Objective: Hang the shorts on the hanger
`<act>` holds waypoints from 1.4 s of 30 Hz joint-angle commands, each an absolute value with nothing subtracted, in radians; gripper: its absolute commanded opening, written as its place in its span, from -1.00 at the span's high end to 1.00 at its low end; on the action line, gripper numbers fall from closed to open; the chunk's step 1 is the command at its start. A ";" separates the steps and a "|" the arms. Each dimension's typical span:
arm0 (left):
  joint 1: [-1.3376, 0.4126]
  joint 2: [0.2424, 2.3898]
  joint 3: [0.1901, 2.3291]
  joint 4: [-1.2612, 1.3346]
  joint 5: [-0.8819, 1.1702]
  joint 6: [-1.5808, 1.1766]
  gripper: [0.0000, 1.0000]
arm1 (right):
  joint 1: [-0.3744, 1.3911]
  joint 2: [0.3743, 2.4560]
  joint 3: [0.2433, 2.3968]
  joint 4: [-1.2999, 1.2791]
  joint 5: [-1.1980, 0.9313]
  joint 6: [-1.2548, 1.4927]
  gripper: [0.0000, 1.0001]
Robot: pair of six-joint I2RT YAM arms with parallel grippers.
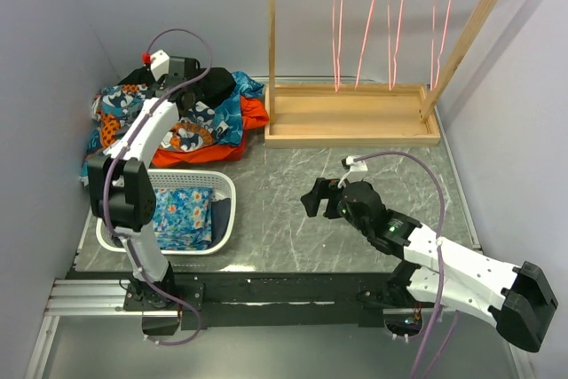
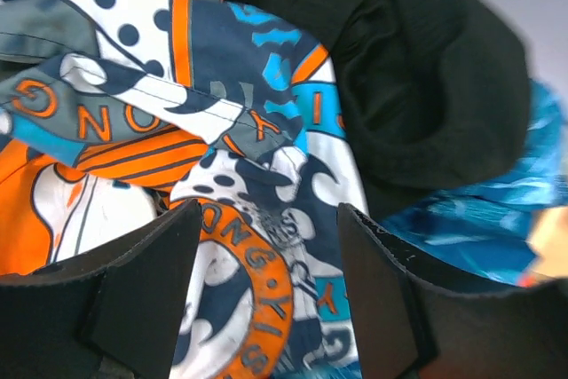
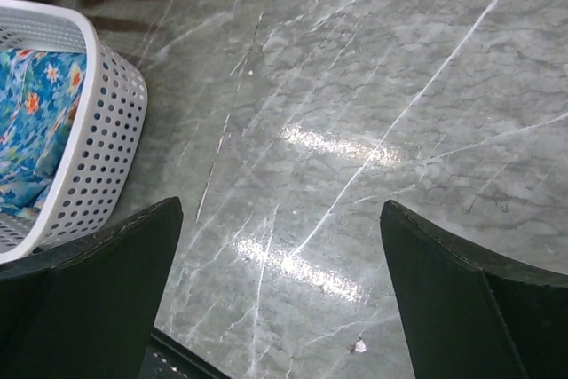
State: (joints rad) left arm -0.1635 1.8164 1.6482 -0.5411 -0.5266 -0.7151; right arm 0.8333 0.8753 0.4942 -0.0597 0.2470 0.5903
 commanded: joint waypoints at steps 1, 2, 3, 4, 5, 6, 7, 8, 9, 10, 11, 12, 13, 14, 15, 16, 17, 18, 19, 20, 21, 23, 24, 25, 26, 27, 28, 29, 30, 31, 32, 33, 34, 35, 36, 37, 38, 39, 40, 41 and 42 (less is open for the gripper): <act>-0.147 1.865 1.703 -0.477 -0.557 -0.650 -0.36 | 0.833 0.891 0.509 -0.017 0.212 0.595 -1.00; -0.144 1.879 1.713 -0.463 -0.561 -0.646 -0.34 | 0.833 0.893 0.508 -0.015 0.210 0.595 -1.00; -0.143 1.893 1.720 -0.462 -0.566 -0.640 -0.34 | 0.831 0.897 0.506 -0.014 0.207 0.595 -1.00; -0.138 1.920 1.727 -0.460 -0.566 -0.637 -0.34 | 0.833 0.902 0.506 -0.012 0.207 0.594 -1.00; -0.135 1.933 1.738 -0.459 -0.568 -0.635 -0.29 | 0.833 0.902 0.505 -0.014 0.203 0.594 -1.00; -0.133 1.945 1.744 -0.460 -0.568 -0.635 -0.26 | 0.833 0.908 0.505 -0.014 0.202 0.594 -1.00; -0.132 1.962 1.749 -0.462 -0.566 -0.635 -0.22 | 0.831 0.911 0.505 -0.012 0.202 0.592 -1.00; -0.132 1.967 1.753 -0.462 -0.557 -0.634 -0.07 | 0.833 0.914 0.505 -0.014 0.199 0.592 -1.00; -0.132 1.968 1.753 -0.459 -0.552 -0.634 -0.01 | 0.831 0.920 0.511 -0.015 0.201 0.592 -1.00; -0.132 1.965 1.749 -0.453 -0.551 -0.632 0.08 | 0.831 0.922 0.514 -0.018 0.199 0.592 -1.00; -0.132 1.960 1.747 -0.448 -0.546 -0.627 0.33 | 0.833 0.926 0.518 -0.021 0.199 0.591 -1.00; -0.130 1.956 1.750 -0.446 -0.546 -0.615 0.47 | 0.831 0.931 0.526 -0.023 0.196 0.589 -1.00; -0.130 1.945 1.755 -0.452 -0.548 -0.611 0.61 | 0.833 0.931 0.528 -0.023 0.196 0.589 -1.00; -0.129 1.939 1.778 -0.462 -0.545 -0.606 0.94 | 0.833 0.931 0.531 -0.023 0.195 0.588 -1.00; -0.129 1.930 1.792 -0.471 -0.540 -0.592 0.98 | 0.831 0.933 0.537 -0.021 0.192 0.586 -1.00; -0.129 1.901 1.805 -0.488 -0.534 -0.583 0.98 | 0.831 0.933 0.541 -0.025 0.190 0.586 -1.00; -0.129 1.882 1.830 -0.497 -0.531 -0.574 0.98 | 0.831 0.934 0.545 -0.029 0.190 0.584 -1.00; -0.129 1.861 1.845 -0.508 -0.503 -0.563 0.98 | 0.833 0.933 0.552 -0.031 0.187 0.583 -1.00; -0.129 1.817 1.861 -0.517 -0.486 -0.557 0.98 | 0.833 0.933 0.557 -0.034 0.187 0.581 -1.00; -0.129 1.795 1.897 -0.531 -0.467 -0.549 0.98 | 0.833 0.933 0.567 -0.034 0.189 0.580 -1.00; -0.129 1.773 1.917 -0.537 -0.428 -0.534 0.98 | 0.831 0.933 0.572 -0.037 0.190 0.577 -1.00; -0.129 1.720 1.982 -0.548 -0.396 -0.512 0.98 | 0.831 0.937 0.592 -0.041 0.190 0.575 -1.00; -0.129 1.701 2.000 -0.546 -0.384 -0.493 0.98 | 0.833 0.939 0.601 -0.044 0.189 0.572 -1.00; -0.130 1.669 2.031 -0.542 -0.364 -0.483 0.98 | 0.833 0.942 0.607 -0.048 0.187 0.572 -1.00; -0.129 1.654 2.042 -0.523 -0.353 -0.473 0.98 | 0.831 0.946 0.620 -0.048 0.184 0.572 -1.00; -0.129 1.637 2.046 -0.506 -0.342 -0.457 0.98 | 0.833 0.948 0.626 -0.048 0.181 0.572 -1.00; -0.130 1.597 2.046 -0.485 -0.321 -0.448 0.98 | 0.833 0.951 0.632 -0.046 0.176 0.572 -1.00; -0.130 1.577 2.045 -0.463 -0.313 -0.442 0.98 | 0.833 0.956 0.643 -0.045 0.169 0.571 -1.00; -0.130 1.556 2.042 -0.412 -0.304 -0.427 0.98 | 0.833 0.957 0.646 -0.044 0.166 0.568 -1.00; -0.130 1.516 2.040 -0.387 -0.290 -0.417 0.98 | 0.833 0.962 0.653 -0.048 0.164 0.566 -0.99; -0.130 1.499 2.043 -0.361 -0.258 -0.410 0.98 | 0.833 0.965 0.664 -0.052 0.161 0.565 -1.00; -0.130 1.484 2.049 -0.326 -0.239 -0.393 0.98 | 0.831 0.966 0.669 -0.054 0.161 0.560 -1.00; -0.130 1.459 2.075 -0.312 -0.218 -0.388 0.98 | 0.833 0.966 0.675 -0.058 0.161 0.558 -1.00; -0.132 1.448 2.094 -0.302 -0.189 -0.384 0.98 | 0.831 0.969 0.684 -0.058 0.161 0.555 -1.00; -0.132 1.430 2.114 -0.295 -0.166 -0.380 0.98 | 0.831 0.968 0.689 -0.058 0.161 0.551 -1.00; -0.132 1.424 2.155 -0.293 -0.146 -0.379 0.98 | 0.833 0.969 0.692 -0.052 0.158 0.548 -1.00; -0.133 1.416 2.176 -0.290 -0.103 -0.388 0.98 | 0.831 0.973 0.698 -0.051 0.155 0.546 -1.00; -0.135 1.398 2.204 -0.285 -0.080 -0.394 0.98 | 0.833 0.974 0.701 -0.048 0.146 0.546 -1.00; -0.138 1.387 2.212 -0.267 -0.066 -0.403 0.98 | 0.833 0.979 0.706 -0.040 0.138 0.545 -0.99; -0.138 1.373 2.217 -0.256 -0.031 -0.428 0.98 | 0.833 0.983 0.713 -0.034 0.129 0.542 -1.00; -0.140 1.349 2.221 -0.247 -0.012 -0.440 0.98 | 0.831 0.988 0.718 -0.029 0.108 0.540 -1.00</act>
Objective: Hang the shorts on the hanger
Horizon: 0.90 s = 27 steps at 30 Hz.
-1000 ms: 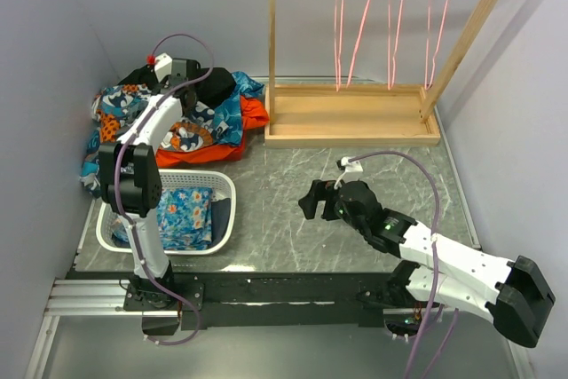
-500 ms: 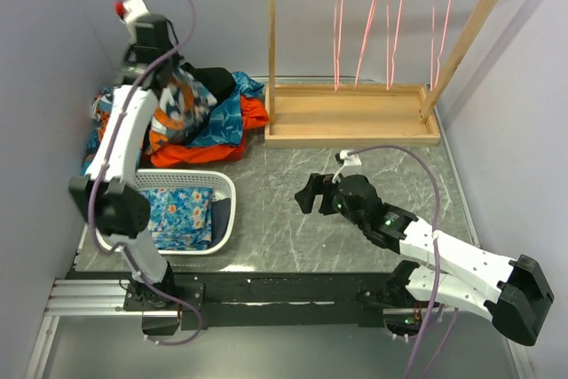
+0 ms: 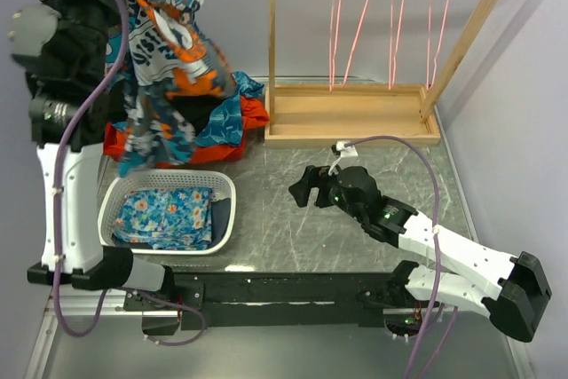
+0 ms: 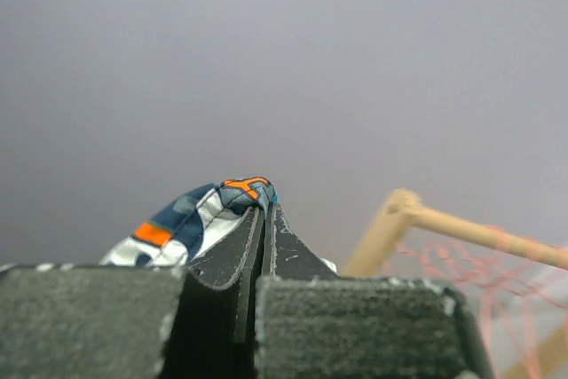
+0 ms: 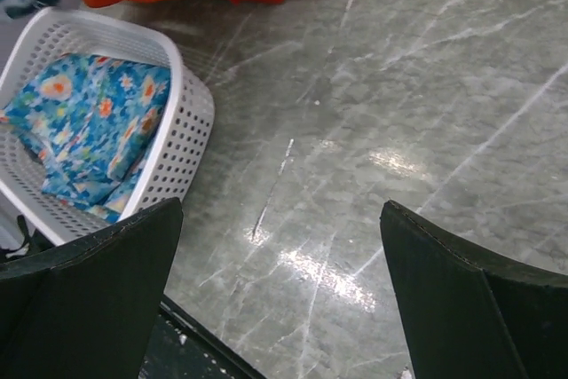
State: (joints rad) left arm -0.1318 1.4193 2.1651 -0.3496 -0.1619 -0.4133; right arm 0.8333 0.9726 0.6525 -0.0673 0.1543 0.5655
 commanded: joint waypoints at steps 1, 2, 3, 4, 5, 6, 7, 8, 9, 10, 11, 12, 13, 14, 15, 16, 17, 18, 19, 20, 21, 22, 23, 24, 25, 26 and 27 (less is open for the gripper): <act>-0.140 1.335 2.221 -0.235 0.009 -0.457 0.98 | 0.834 0.989 0.722 -0.025 0.101 0.538 -1.00; -0.140 1.322 2.220 -0.227 0.035 -0.494 0.98 | 0.833 0.989 0.730 -0.025 0.098 0.538 -1.00; -0.141 1.298 2.208 -0.224 0.110 -0.512 0.98 | 0.833 0.983 0.732 -0.028 0.100 0.540 -1.00; -0.141 1.287 2.194 -0.218 0.144 -0.534 0.98 | 0.833 0.965 0.730 -0.031 0.115 0.541 -1.00; -0.141 1.272 2.175 -0.209 0.175 -0.573 0.98 | 0.833 0.951 0.727 -0.034 0.121 0.538 -1.00; -0.143 1.246 2.134 -0.213 0.240 -0.592 0.98 | 0.834 0.937 0.727 -0.050 0.130 0.538 -1.00; -0.143 1.229 2.097 -0.213 0.268 -0.633 0.98 | 0.834 0.904 0.732 -0.067 0.155 0.540 -1.00; -0.144 1.209 2.048 -0.189 0.308 -0.656 0.98 | 0.834 0.884 0.735 -0.086 0.163 0.543 -1.00; -0.153 1.169 1.942 -0.178 0.374 -0.678 0.98 | 0.833 0.862 0.736 -0.104 0.172 0.545 -1.00; -0.163 1.151 1.886 -0.172 0.397 -0.693 0.97 | 0.834 0.817 0.733 -0.133 0.179 0.548 -1.00; -0.179 1.134 1.831 -0.170 0.411 -0.715 0.98 | 0.834 0.790 0.732 -0.146 0.189 0.551 -1.00; -0.236 1.099 1.712 -0.166 0.422 -0.716 0.98 | 0.833 0.764 0.729 -0.162 0.199 0.555 -1.00; -0.279 1.083 1.653 -0.161 0.419 -0.704 0.98 | 0.834 0.712 0.723 -0.198 0.210 0.561 -1.00; -0.331 1.072 1.600 -0.163 0.396 -0.690 0.98 | 0.833 0.687 0.719 -0.215 0.227 0.571 -1.00; -0.439 1.059 1.513 -0.173 0.368 -0.675 0.98 | 0.834 0.663 0.713 -0.238 0.235 0.575 -1.00; -0.487 1.055 1.481 -0.181 0.321 -0.642 0.98 | 0.834 0.620 0.697 -0.245 0.248 0.583 -1.00; -0.526 1.052 1.451 -0.187 0.298 -0.631 0.98 | 0.834 0.602 0.681 -0.248 0.264 0.597 -1.00; -0.569 1.040 1.410 -0.205 0.275 -0.624 0.98 | 0.833 0.588 0.666 -0.244 0.270 0.606 -1.00; -0.577 1.028 1.395 -0.210 0.259 -0.621 0.98 | 0.834 0.571 0.631 -0.241 0.276 0.620 -1.00; -0.577 1.010 1.376 -0.206 0.224 -0.624 0.98 | 0.834 0.566 0.614 -0.236 0.275 0.649 -1.00; -0.578 0.965 1.352 -0.198 0.206 -0.624 0.98 | 0.834 0.565 0.597 -0.224 0.272 0.666 -1.00; -0.578 0.942 1.348 -0.196 0.193 -0.611 0.98 | 0.834 0.565 0.556 -0.207 0.267 0.678 -1.00; -0.577 0.919 1.348 -0.198 0.177 -0.604 0.98 | 0.834 0.569 0.539 -0.192 0.258 0.707 -1.00; -0.578 0.881 1.351 -0.201 0.182 -0.598 0.98 | 0.833 0.572 0.523 -0.170 0.252 0.718 -0.99; -0.578 0.864 1.348 -0.198 0.202 -0.583 0.98 | 0.833 0.586 0.500 -0.161 0.250 0.727 -0.98; -0.578 0.842 1.344 -0.202 0.259 -0.574 0.98 | 0.833 0.594 0.496 -0.157 0.249 0.741 -0.95; -0.577 0.839 1.338 -0.213 0.288 -0.572 0.98 | 0.834 0.600 0.492 -0.163 0.253 0.747 -0.91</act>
